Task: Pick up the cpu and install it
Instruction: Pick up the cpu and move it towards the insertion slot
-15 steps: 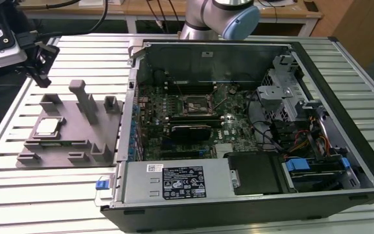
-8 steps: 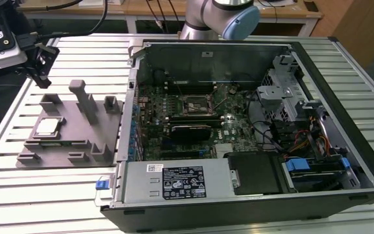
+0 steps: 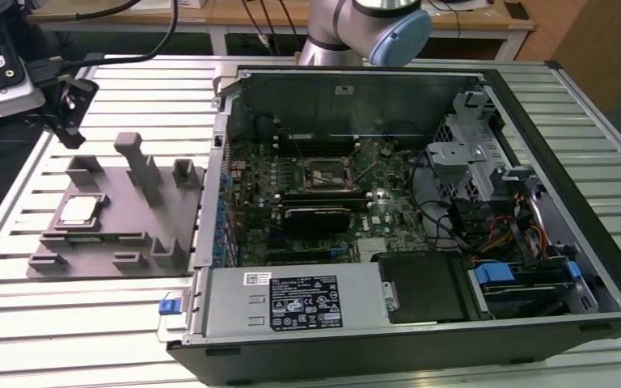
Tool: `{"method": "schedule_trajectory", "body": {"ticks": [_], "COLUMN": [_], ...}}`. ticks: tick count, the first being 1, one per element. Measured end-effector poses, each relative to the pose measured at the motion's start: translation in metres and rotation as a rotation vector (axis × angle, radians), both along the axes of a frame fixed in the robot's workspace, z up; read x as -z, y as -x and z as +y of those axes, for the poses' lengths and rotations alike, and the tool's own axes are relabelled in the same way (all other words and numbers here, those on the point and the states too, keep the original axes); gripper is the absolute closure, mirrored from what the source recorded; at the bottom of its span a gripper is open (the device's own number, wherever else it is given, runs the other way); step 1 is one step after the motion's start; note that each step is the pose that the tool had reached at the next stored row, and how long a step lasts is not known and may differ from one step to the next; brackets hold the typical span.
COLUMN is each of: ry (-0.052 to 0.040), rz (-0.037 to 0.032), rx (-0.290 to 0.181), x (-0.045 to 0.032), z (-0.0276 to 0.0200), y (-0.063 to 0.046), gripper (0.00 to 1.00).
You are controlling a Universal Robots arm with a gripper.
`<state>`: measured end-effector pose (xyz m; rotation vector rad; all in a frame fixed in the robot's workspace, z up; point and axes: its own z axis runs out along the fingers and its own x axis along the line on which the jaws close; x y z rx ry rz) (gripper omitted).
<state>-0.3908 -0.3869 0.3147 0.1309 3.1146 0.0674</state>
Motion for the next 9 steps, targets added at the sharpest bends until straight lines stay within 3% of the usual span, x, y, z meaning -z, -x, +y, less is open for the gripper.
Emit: {"method": "schedule_trajectory", "body": {"ticks": [9], "ry": [0.0000], "rz": [0.0001], "rx": [0.000], "x": [0.0049], "z": [-0.0058], "y": [0.0051], "gripper": [0.89]}}
